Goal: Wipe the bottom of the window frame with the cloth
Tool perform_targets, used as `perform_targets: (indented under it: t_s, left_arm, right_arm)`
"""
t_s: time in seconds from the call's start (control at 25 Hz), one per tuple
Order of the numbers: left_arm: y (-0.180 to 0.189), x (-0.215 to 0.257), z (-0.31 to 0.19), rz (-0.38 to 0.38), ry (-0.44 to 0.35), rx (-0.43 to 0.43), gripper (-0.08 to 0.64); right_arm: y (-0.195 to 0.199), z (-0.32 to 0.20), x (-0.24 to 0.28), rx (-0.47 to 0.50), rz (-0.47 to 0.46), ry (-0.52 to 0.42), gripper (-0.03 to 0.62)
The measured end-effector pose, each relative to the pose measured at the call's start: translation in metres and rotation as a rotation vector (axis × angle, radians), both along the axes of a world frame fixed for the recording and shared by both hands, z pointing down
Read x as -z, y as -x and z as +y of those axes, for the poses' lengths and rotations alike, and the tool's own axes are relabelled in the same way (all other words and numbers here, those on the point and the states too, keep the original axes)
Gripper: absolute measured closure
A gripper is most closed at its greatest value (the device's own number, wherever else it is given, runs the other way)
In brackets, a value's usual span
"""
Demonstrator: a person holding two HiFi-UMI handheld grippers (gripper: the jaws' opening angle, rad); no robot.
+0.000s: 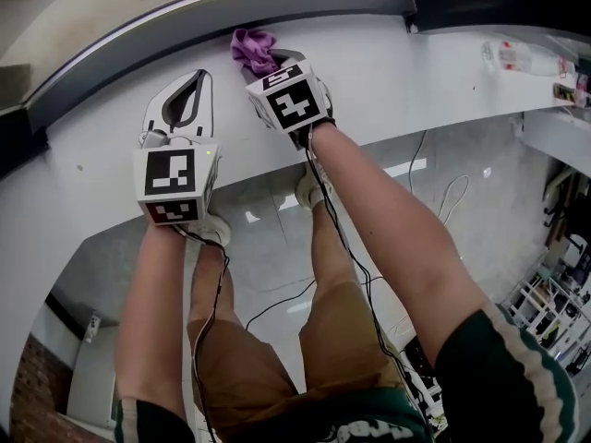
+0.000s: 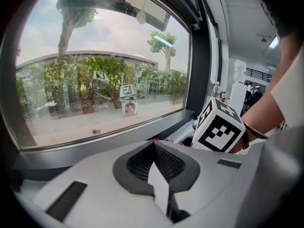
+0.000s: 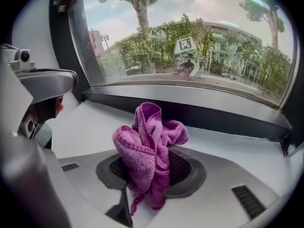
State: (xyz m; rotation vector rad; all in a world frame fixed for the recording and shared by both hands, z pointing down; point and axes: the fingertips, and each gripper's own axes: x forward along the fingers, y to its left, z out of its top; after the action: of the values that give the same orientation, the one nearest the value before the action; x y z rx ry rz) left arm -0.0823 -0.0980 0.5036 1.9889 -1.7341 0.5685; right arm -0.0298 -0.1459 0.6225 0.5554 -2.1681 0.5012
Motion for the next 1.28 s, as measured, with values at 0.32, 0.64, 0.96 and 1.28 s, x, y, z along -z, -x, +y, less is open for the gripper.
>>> perform_targets:
  t_s: [0.32,0.64,0.96,1.28]
  left_arm:
    - [0.041,0.001,0.025,0.003,-0.001,0.069,0.557]
    - [0.079,0.008,0.045,-0.015,-0.006,0.096,0.557]
    - [0.116,0.015,0.064,-0.032,-0.01,0.115,0.557]
    - [0.15,0.015,0.087,-0.035,-0.007,0.151,0.557]
  right_arm:
    - [0.028,0.016,-0.003,0.039,0.032,-0.022,0.426]
    - [0.067,0.037,-0.002,0.075,0.028,-0.004,0.426]
    - [0.114,0.066,-0.001,0.131,0.018,0.011,0.426]
    - [0.155,0.094,0.001,0.194,0.012,0.036,0.426]
